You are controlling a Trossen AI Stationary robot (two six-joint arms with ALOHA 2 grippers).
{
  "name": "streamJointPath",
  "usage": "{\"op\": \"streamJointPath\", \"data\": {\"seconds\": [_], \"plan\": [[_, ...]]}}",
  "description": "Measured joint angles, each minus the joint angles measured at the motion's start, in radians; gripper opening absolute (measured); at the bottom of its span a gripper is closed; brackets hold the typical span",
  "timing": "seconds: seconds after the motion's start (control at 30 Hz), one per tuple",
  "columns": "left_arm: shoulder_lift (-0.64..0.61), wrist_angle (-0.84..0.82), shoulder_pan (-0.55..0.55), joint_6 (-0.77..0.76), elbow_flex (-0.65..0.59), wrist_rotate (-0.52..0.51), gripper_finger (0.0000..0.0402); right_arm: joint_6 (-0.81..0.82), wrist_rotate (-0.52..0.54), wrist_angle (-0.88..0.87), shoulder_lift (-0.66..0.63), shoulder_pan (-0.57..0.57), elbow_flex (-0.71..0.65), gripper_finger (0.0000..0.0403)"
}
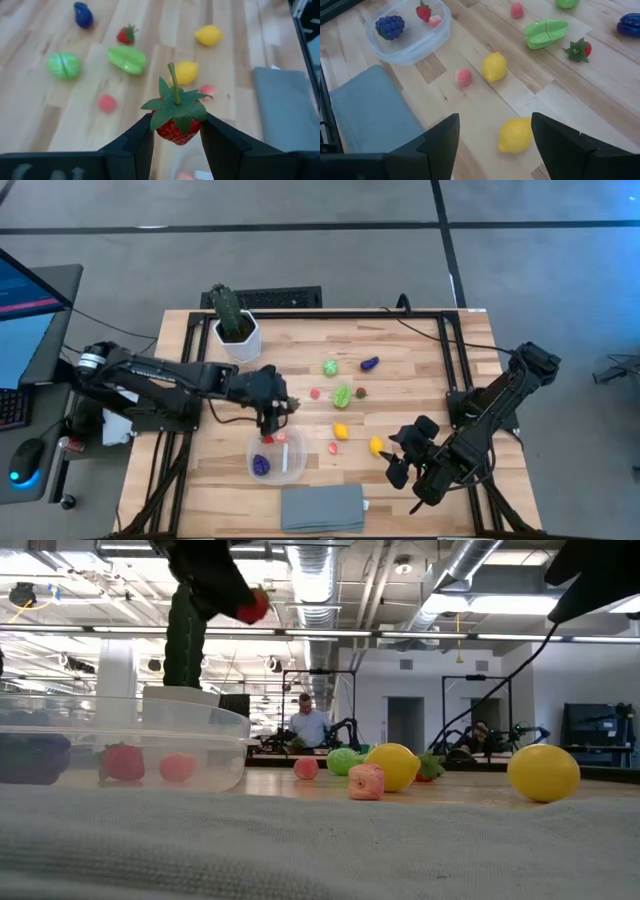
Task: Pick and placing Produce into tupperware
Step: Put the left strawberry into the transparent bin
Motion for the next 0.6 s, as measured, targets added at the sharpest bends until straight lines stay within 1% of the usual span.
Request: {"op": "streamJointPath", "data": {"seconds": [0.27,0.6], "plan": [[-0.001,-0.023,-0.156,-0.134,0.0,-0.105,0.0137,-0.022,0.0,-0.011,0.0,0.0,0.0,0.0271],[-0.001,-0.059,-0.312,-0.332,-0.003,-0.227,0.0137,-0.06,0.003,-0.012,0.0,-0.015,0.0,0.0271]]}}
